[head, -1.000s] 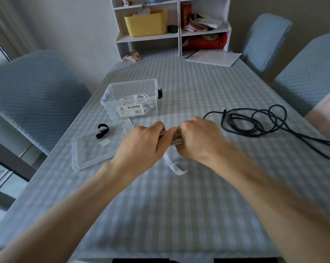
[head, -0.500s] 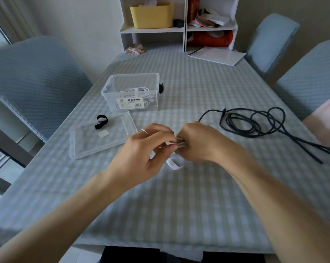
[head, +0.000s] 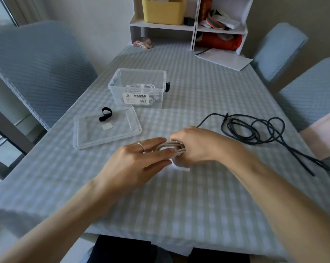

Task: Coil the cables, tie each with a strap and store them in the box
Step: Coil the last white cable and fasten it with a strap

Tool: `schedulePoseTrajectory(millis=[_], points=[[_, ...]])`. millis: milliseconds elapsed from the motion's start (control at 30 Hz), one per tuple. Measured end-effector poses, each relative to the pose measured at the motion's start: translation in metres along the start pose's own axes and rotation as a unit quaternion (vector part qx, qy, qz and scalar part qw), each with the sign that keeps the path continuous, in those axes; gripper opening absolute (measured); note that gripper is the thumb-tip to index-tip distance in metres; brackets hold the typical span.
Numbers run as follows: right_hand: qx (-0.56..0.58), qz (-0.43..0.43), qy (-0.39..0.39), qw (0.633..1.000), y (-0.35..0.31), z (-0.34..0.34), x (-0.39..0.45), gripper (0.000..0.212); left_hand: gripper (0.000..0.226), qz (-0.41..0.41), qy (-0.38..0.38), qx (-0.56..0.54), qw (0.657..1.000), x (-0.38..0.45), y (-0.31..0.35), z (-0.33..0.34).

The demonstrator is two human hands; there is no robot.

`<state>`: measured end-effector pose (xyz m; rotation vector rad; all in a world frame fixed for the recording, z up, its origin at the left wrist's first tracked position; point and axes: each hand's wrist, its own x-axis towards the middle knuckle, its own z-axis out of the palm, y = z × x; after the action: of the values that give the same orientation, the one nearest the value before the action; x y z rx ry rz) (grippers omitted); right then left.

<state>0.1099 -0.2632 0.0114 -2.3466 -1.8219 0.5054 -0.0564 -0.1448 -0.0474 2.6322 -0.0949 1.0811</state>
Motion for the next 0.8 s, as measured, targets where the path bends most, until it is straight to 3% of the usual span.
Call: schedulePoseTrajectory(millis=[67, 133, 200, 267, 433, 533, 600, 667, 800], points=[[0.006, -0.007, -0.007, 1.000, 0.001, -0.004, -0.002, 0.022, 0.029, -0.094, 0.014, -0.102, 0.990, -0.001, 0.012, -0.004], [-0.002, 0.000, 0.004, 1.000, 0.008, -0.010, -0.007, 0.025, 0.035, -0.225, 0.029, -0.194, 0.954, -0.002, 0.020, -0.013], [-0.036, 0.014, 0.016, 0.999, 0.016, -0.013, -0.010, 0.029, 0.021, -0.322, 0.030, -0.195, 0.926, -0.001, 0.017, -0.020], [-0.072, 0.023, 0.035, 0.997, 0.022, -0.009, -0.014, 0.032, 0.006, -0.350, -0.022, -0.101, 0.931, 0.006, 0.010, -0.017], [-0.074, 0.042, 0.099, 0.991, 0.025, 0.011, -0.019, 0.024, 0.030, -0.373, -0.169, -0.018, 0.912, 0.031, 0.011, 0.001], [-0.039, 0.051, 0.144, 0.987, 0.027, 0.021, -0.020, 0.022, 0.015, -0.382, -0.202, -0.014, 0.902, 0.046, 0.014, 0.006], [-0.028, 0.055, 0.161, 0.985, 0.028, 0.026, -0.021, 0.021, 0.018, -0.387, -0.213, -0.013, 0.897, 0.052, 0.014, 0.007], [-0.019, 0.057, 0.167, 0.984, 0.029, 0.029, -0.023, 0.015, 0.018, -0.424, -0.199, -0.069, 0.881, 0.056, 0.010, 0.008], [0.002, 0.066, 0.184, 0.981, 0.029, 0.031, -0.026, 0.009, 0.013, -0.505, -0.105, -0.285, 0.808, 0.062, 0.008, 0.012]])
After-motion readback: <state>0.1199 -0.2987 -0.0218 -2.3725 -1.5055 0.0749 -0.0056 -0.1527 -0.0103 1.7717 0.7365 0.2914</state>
